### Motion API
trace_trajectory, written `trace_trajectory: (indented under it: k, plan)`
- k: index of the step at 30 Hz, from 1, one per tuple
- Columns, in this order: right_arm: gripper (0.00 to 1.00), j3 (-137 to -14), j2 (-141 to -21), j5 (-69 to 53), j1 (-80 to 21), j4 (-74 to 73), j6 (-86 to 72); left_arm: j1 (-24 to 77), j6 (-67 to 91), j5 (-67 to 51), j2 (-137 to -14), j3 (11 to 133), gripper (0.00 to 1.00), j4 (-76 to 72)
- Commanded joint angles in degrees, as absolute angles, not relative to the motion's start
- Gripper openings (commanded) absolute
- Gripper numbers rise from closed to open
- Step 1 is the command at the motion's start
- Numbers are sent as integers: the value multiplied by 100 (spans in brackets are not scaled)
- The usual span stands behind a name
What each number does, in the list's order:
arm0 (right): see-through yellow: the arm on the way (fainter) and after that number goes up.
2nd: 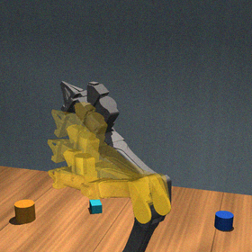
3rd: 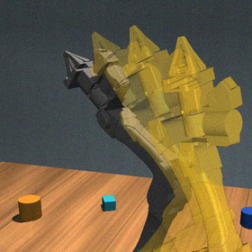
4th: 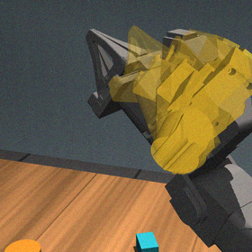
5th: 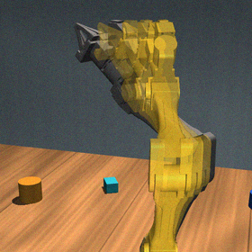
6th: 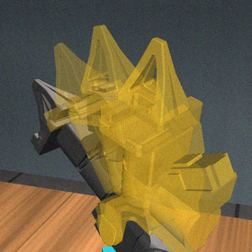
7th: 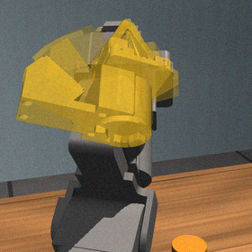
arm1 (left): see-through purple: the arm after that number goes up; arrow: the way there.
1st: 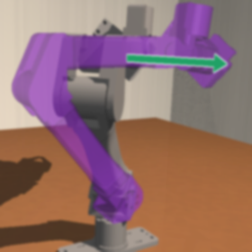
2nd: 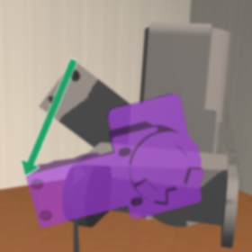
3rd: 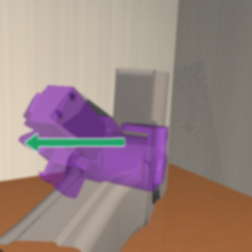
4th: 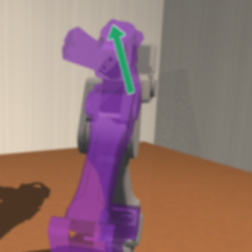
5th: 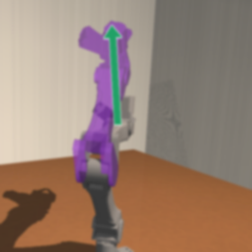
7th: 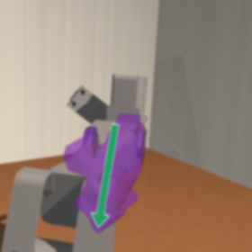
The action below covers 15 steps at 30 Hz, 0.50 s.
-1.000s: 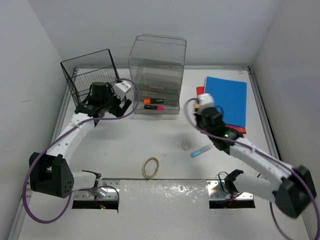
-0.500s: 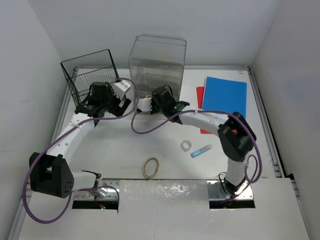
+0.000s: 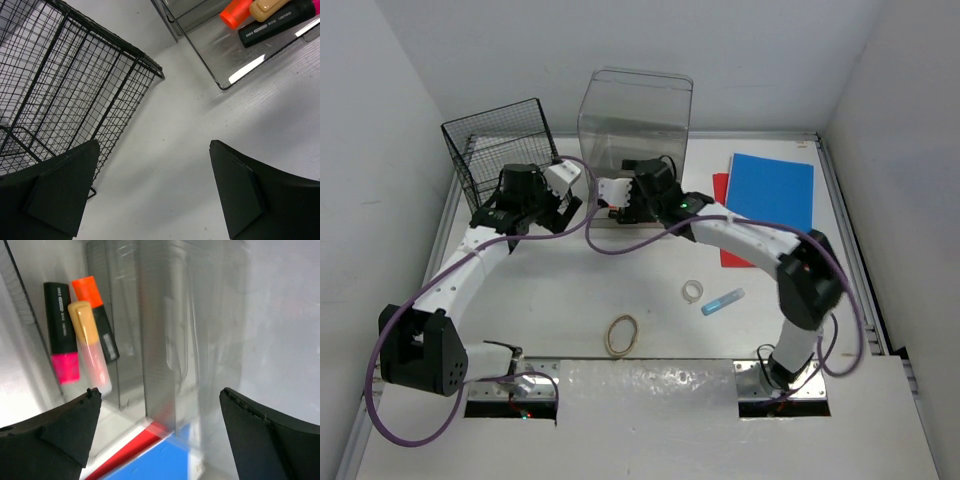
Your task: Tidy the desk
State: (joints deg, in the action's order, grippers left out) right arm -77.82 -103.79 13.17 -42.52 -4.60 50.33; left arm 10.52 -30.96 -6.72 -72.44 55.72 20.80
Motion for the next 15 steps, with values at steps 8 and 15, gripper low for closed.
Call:
trace_trajectory:
  k: [8,15]
  plan:
    - [99,-5258,-7736,633,-4043,-2073,2470,1002,-3032,-931,-7225,5590,91,1916]
    - [99,-3735,-7566,-528,-3536,-2192,5063,1002,-3041,-1108,-7172,5546,91,1925]
